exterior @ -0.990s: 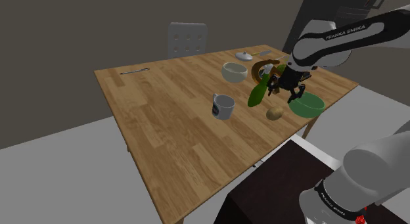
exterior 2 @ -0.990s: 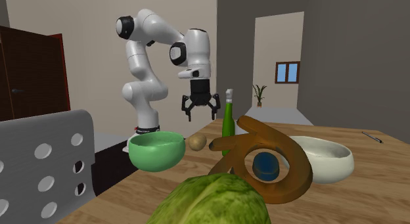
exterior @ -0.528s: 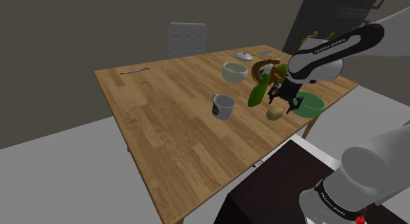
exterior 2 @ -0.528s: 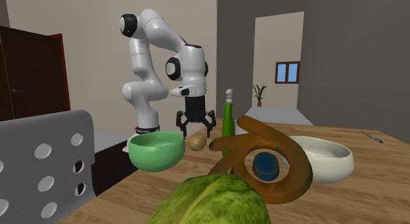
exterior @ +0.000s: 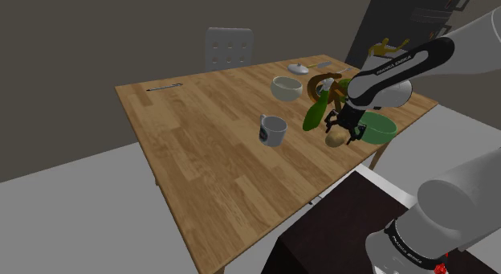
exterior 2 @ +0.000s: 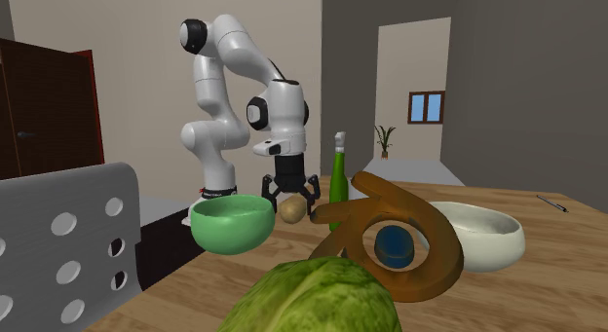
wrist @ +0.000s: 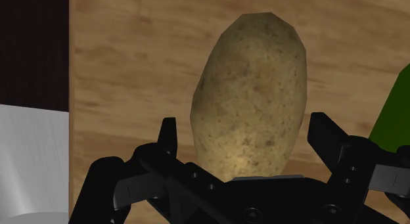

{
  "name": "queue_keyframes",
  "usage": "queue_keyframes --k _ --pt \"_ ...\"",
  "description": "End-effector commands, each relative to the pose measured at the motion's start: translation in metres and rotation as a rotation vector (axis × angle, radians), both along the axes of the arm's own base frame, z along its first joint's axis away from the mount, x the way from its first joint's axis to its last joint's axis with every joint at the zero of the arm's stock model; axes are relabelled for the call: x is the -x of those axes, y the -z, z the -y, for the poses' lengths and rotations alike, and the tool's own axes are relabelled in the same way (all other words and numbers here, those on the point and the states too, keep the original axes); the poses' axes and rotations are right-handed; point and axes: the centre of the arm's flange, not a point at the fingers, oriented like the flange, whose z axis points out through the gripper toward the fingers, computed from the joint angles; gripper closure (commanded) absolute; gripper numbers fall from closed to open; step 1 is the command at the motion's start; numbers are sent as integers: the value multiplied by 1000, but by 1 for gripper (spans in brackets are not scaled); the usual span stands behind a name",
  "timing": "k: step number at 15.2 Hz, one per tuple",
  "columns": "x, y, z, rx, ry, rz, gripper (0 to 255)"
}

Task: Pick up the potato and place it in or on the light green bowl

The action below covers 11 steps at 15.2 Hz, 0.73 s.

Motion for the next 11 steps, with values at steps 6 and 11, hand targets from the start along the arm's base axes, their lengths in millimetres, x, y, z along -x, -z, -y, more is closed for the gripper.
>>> queue_keyframes --k 6,11 --pt "0 0 0 0 0 0 255" --pt "0 0 0 0 0 0 255"
